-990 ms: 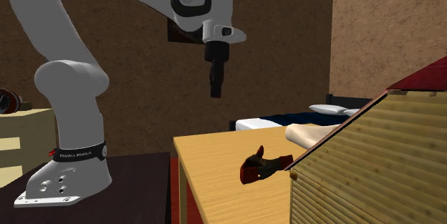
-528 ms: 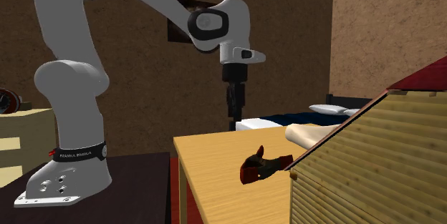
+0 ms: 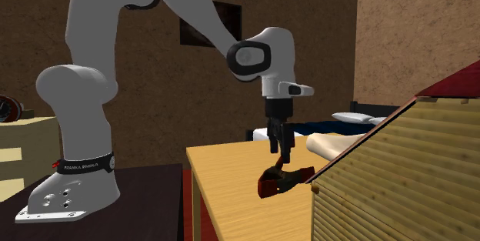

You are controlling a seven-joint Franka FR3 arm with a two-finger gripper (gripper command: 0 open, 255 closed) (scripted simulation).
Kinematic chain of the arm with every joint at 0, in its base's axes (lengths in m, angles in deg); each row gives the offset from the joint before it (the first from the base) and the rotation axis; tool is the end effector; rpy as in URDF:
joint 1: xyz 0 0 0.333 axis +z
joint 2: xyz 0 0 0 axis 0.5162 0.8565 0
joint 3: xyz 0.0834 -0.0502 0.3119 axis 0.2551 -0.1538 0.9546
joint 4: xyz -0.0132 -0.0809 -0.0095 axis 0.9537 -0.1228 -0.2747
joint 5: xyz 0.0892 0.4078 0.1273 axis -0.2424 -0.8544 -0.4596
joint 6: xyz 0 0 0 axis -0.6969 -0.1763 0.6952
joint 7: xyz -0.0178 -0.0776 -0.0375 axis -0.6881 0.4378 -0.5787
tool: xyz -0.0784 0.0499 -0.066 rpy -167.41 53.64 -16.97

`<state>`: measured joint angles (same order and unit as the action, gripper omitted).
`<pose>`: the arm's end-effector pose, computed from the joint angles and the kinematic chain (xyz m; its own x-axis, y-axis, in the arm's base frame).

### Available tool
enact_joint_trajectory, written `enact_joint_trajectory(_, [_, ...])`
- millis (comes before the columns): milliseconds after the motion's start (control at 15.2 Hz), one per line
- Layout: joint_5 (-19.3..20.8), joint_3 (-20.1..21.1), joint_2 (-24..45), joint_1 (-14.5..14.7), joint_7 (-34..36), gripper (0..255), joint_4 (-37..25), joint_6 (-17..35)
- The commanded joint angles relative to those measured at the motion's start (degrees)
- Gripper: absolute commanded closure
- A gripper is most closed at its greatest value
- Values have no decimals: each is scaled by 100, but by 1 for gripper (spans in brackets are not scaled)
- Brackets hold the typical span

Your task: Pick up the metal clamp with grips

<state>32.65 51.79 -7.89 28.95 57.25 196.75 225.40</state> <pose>0.5470 -0.1738 0.2702 0.9911 -0.1324 0.0156 -0.1329 -0.9904 0.0371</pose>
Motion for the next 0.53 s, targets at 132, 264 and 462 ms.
enact_joint_trajectory(132, [-307, 60, 701, -139, -257, 0, -485, 260])
enact_joint_trajectory(264, [-354, 85, 818, -158, -285, 0, -468, 391])
enact_joint_trajectory(462, [-427, 123, 1000, -187, -331, 0, -451, 584])
